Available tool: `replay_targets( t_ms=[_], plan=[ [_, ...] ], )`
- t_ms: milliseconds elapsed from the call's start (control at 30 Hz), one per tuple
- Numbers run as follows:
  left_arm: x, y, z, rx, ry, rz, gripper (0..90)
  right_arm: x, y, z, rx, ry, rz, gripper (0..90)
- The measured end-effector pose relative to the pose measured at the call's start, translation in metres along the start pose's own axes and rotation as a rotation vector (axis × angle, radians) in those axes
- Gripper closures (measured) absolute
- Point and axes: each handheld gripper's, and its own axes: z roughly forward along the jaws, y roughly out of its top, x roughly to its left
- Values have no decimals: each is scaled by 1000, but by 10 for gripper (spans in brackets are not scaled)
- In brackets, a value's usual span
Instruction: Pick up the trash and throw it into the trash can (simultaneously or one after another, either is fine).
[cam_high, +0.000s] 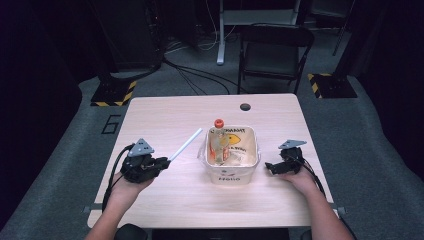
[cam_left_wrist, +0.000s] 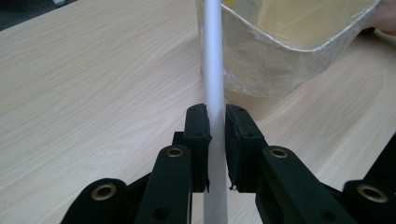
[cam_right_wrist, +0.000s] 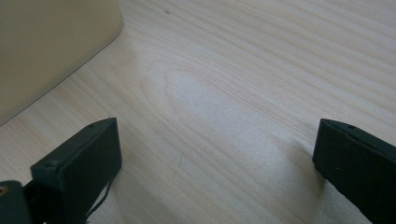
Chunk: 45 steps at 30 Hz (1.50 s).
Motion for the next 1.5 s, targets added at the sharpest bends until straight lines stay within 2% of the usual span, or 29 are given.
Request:
replay_targets(
  t_ms=[233, 333, 767, 1233, 1400, 1500],
  plan=[
    [-8, 1, 3, 11, -28, 16, 795, 0, 0, 0, 0, 0, 0, 4],
    [-11, 1, 4, 16, -18, 40, 795, 0, 0, 0, 0, 0, 0, 4],
    [-22, 8, 8, 16, -64, 68, 795, 0, 0, 0, 0, 0, -1, 4],
    [-30, 19, 20, 21, -94, 89, 794, 0, 0, 0, -1, 0, 0, 4],
    [-29, 24, 25, 7, -107, 76, 794, 0, 0, 0, 0, 0, 0, 4],
    [-30, 27, 28, 12, -114, 84, 795, 0, 0, 0, 0, 0, 0, 4]
  ],
)
